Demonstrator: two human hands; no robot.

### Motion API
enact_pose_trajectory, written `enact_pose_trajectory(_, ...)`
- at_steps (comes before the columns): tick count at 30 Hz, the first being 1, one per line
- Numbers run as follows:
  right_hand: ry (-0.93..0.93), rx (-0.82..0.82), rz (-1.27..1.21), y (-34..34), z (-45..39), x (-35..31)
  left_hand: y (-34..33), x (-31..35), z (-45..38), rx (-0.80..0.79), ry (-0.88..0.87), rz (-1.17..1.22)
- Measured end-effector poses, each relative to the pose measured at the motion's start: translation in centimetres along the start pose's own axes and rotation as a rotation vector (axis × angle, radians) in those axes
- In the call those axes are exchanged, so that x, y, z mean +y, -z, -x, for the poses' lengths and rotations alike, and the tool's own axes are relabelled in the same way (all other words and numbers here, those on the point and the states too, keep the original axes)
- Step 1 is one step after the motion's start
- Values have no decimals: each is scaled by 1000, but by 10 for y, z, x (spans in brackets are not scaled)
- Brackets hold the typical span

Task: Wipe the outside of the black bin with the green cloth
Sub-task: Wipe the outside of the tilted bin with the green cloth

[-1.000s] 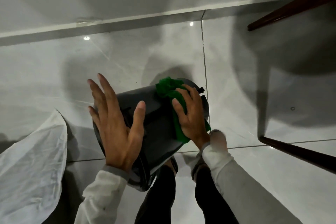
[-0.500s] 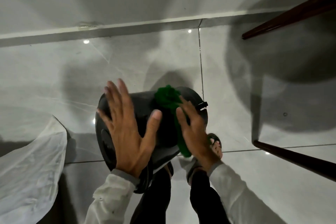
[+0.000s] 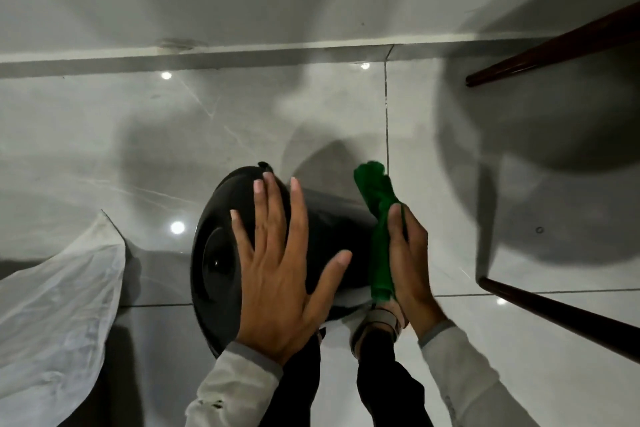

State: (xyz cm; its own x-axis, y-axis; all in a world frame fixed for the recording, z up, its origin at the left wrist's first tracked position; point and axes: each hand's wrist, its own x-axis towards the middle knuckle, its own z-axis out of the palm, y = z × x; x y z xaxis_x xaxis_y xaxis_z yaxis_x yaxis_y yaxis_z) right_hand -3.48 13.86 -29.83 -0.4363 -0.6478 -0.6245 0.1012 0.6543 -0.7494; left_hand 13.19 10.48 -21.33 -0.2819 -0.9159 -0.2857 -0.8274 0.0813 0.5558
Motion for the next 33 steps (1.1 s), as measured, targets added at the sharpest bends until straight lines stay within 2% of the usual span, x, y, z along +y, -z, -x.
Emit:
enact_pose_trajectory(2, 46, -164, 39, -10, -7, -10, -2, 1, 4, -12, 18, -34)
enact_pose_trajectory(4, 184, -292, 193, -29, -6, -19, -1, 1, 2, 0, 125, -33)
enact_pose_trajectory(6, 332, -381, 233, -46, -4, -22, 1, -1, -1, -2, 239, 0)
enact_pose_trajectory(9, 387, -410, 300, -57, -13, -13, 6, -5, -2, -25, 302, 37)
enact_pose_trajectory(13, 267, -362, 371, -54, -32, 2, 7, -6, -1, -33, 287, 65)
enact_pose_trajectory(19, -139, -331, 431, -21, -78, 40, 2, -1, 15, -73, 236, 20)
enact_pose_trajectory(22, -180, -362, 439, -21, -80, 36, 2, -4, 12, -65, 241, 15)
enact_pose_trajectory(25, -78, -434, 360, -32, -62, 15, 6, -9, 12, -66, 231, 27)
enact_pose_trajectory(29, 181, -556, 226, -57, -23, -23, 6, -10, 13, -56, 236, 24)
enact_pose_trajectory(33, 416, -612, 400, -67, -17, -23, 8, -20, 22, -37, 263, 42)
